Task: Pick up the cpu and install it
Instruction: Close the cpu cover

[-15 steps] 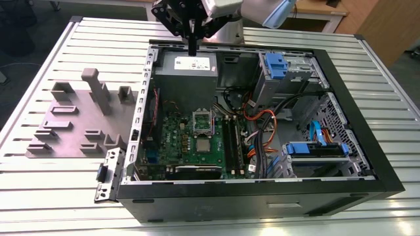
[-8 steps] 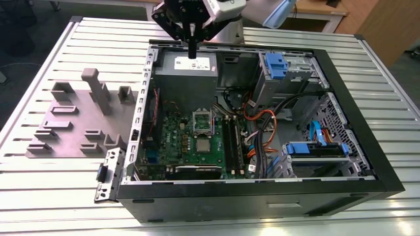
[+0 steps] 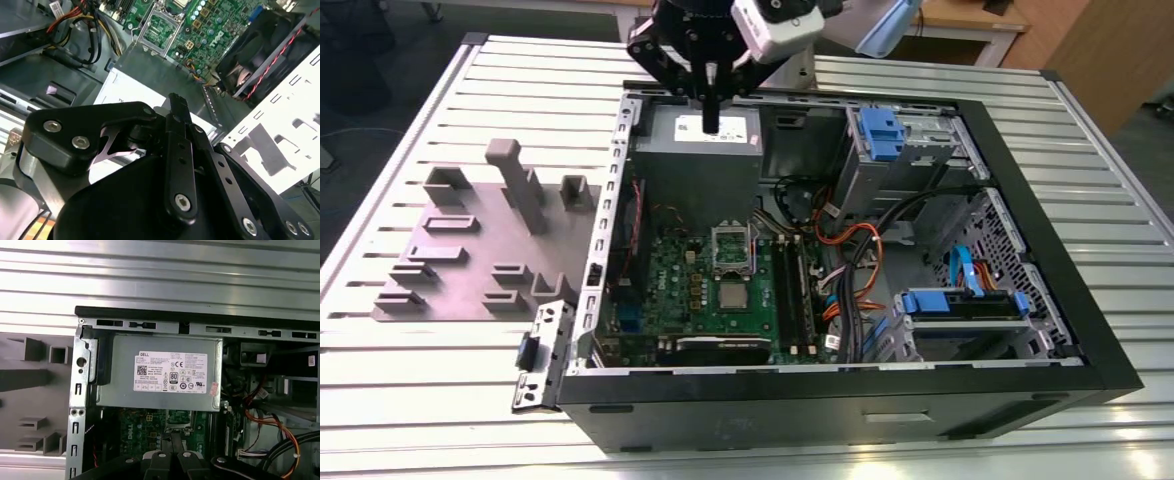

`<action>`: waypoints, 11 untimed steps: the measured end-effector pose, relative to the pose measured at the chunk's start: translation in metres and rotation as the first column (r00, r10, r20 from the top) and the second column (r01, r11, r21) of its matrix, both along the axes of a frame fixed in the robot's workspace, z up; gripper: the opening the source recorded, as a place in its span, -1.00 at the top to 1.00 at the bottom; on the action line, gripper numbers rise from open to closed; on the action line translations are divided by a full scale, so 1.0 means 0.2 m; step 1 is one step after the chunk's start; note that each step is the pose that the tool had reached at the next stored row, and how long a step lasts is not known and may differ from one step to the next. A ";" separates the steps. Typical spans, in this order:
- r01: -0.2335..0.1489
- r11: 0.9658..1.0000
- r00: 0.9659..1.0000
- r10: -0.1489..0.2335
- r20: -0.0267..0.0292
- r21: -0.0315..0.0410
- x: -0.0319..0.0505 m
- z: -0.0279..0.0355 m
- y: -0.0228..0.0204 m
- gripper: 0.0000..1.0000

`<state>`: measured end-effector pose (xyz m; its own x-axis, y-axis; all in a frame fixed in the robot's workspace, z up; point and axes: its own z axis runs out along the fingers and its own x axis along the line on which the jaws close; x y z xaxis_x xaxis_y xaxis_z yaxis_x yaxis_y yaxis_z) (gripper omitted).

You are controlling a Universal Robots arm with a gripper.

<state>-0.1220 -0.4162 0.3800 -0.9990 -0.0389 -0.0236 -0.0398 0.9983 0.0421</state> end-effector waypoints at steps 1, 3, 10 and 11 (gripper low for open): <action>-0.007 1.000 1.000 0.007 0.000 0.000 0.000 -0.004 -0.002 0.79; -0.035 0.999 0.999 0.035 0.000 0.000 0.000 -0.010 -0.002 0.79; -0.161 0.987 0.987 0.161 0.000 0.000 0.000 -0.036 -0.002 0.79; -0.171 0.985 0.985 0.171 0.000 0.000 0.000 -0.039 -0.004 0.79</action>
<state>-0.1219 -0.4170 0.3723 -0.9776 -0.2090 -0.0237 -0.2098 0.9768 0.0421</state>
